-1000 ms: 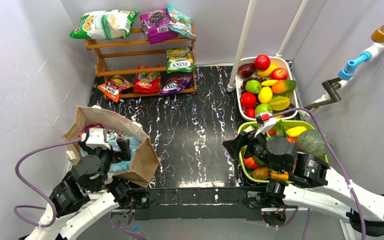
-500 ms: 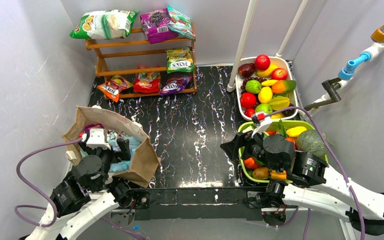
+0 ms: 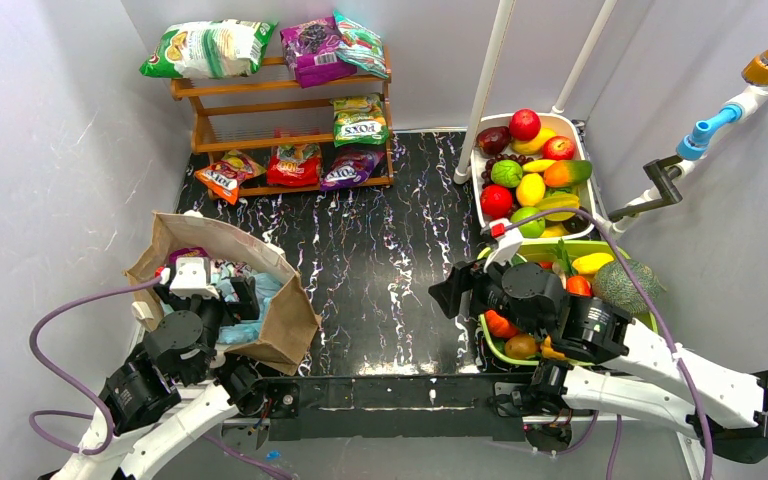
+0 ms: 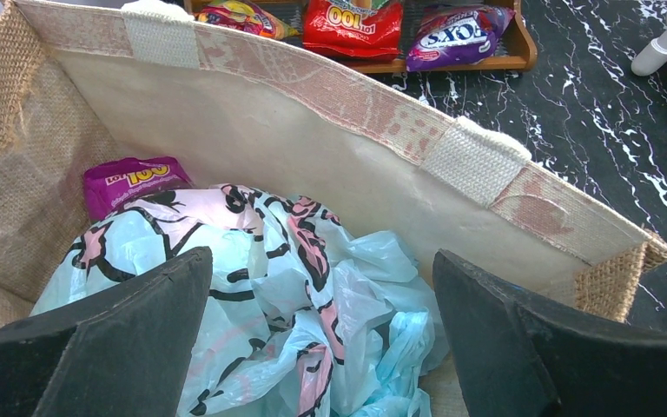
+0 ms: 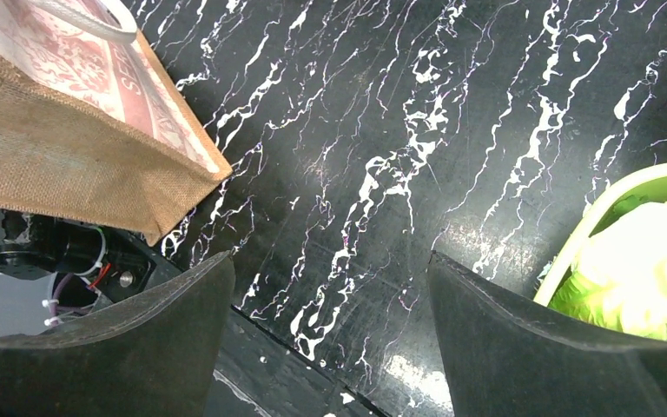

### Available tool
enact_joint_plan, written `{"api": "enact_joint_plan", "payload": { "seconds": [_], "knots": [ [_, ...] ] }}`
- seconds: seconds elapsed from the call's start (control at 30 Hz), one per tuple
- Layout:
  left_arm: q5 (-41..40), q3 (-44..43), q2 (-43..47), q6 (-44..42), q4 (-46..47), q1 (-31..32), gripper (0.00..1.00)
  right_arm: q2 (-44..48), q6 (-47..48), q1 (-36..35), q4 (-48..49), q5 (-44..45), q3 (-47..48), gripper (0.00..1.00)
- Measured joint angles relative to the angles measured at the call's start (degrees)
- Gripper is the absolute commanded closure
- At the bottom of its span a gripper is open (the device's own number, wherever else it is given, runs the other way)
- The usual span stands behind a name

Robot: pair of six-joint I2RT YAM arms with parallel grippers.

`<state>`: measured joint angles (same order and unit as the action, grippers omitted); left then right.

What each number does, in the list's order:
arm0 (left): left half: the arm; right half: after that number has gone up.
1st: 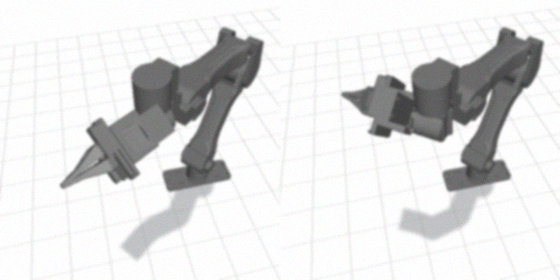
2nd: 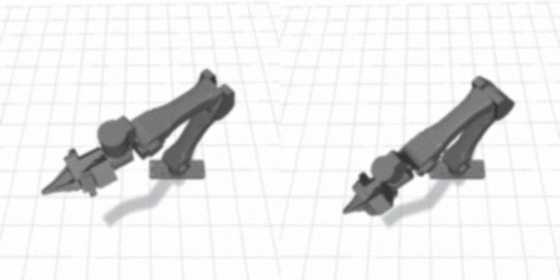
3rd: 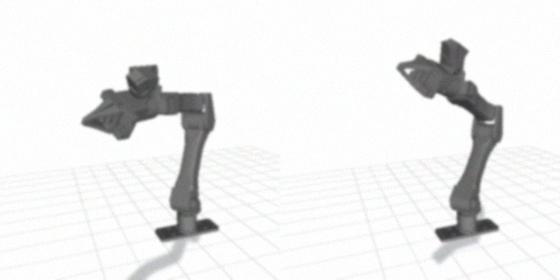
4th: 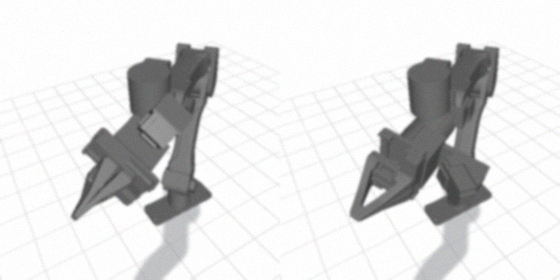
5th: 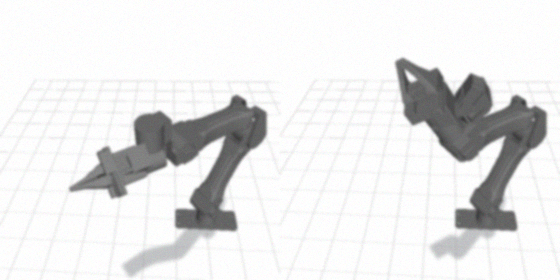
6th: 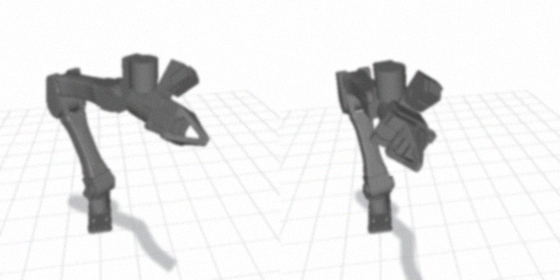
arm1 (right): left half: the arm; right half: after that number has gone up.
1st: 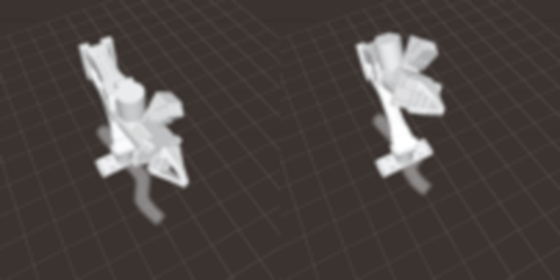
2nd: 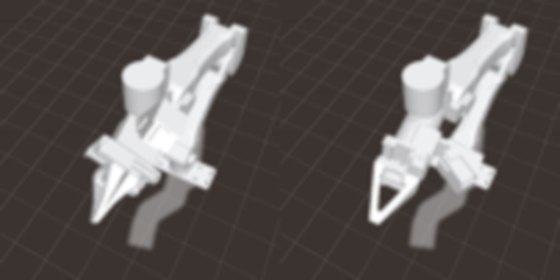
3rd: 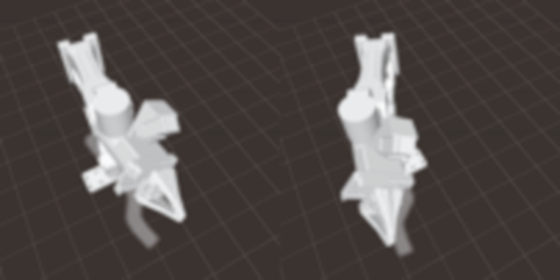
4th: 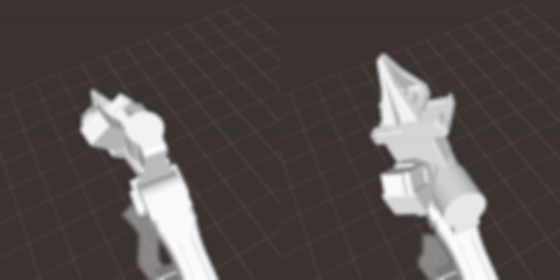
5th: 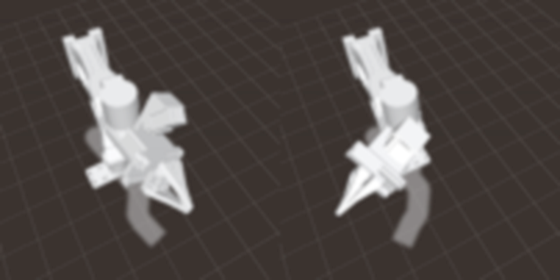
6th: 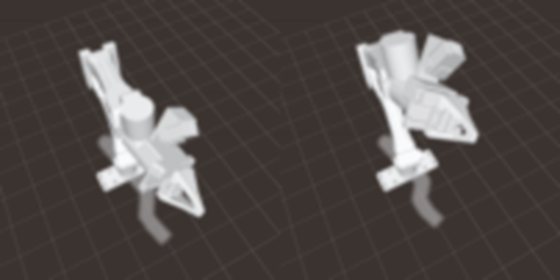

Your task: Place the food into the grocery bag and tie it

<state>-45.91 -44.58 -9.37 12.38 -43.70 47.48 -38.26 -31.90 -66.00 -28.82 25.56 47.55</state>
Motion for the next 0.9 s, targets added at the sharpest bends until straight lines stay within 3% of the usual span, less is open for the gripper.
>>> {"api": "enact_joint_plan", "payload": {
  "seconds": [0.5,0.9],
  "knots": [
    [-0.37,0.0,-0.33,0.02,0.0,0.0,0.02,3.56,-3.98,0.0,0.22,1.14,-3.21,0.12],
    [-0.42,0.04,-0.44,0.11,0.0,0.0,0.02,-1.14,-4.76,0.0,0.13,1.25,-1.95,0.12]
  ]
}}
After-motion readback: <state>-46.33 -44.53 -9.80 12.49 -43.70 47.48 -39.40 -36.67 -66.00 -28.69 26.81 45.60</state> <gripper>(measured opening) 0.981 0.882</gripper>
